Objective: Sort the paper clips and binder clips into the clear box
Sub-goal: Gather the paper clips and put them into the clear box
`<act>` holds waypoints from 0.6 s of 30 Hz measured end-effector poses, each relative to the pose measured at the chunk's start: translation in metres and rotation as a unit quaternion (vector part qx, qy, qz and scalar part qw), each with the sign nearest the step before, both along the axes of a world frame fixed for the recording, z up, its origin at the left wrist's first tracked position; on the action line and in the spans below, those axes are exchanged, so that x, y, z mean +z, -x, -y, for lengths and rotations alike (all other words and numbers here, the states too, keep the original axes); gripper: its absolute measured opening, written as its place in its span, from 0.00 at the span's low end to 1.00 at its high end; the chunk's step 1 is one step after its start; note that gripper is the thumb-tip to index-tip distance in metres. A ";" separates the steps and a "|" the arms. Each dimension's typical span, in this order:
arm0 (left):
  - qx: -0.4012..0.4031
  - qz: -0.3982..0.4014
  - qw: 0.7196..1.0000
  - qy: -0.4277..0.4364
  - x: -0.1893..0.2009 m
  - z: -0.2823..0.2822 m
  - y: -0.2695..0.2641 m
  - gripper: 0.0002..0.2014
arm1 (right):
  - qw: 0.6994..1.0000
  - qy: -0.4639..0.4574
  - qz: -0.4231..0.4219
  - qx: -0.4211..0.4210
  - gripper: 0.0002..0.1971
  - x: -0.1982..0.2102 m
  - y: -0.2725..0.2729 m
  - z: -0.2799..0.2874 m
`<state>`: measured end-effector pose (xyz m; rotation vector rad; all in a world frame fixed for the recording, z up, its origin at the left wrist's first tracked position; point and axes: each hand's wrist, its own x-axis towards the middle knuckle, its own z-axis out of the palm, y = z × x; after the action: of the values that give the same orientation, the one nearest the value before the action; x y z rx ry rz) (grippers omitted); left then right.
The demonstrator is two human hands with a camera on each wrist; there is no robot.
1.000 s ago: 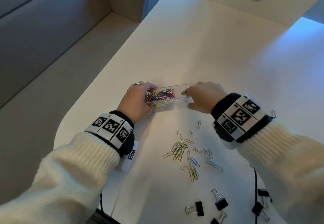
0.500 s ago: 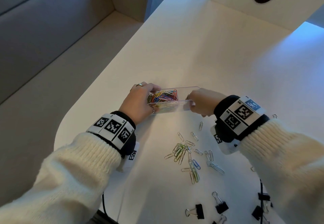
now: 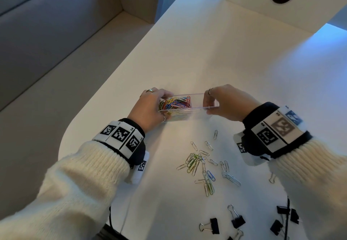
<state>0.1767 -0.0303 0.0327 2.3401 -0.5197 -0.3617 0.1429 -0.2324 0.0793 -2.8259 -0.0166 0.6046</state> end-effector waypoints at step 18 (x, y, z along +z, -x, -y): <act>0.015 -0.019 0.998 0.062 0.001 -0.003 0.001 0.27 | 0.970 -0.177 0.168 -0.014 0.10 -0.002 -0.009 -0.041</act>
<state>0.1756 -0.0277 0.0334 2.2138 -0.4750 -0.3490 0.1522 -0.1916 0.0769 -2.5369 -0.1321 0.0952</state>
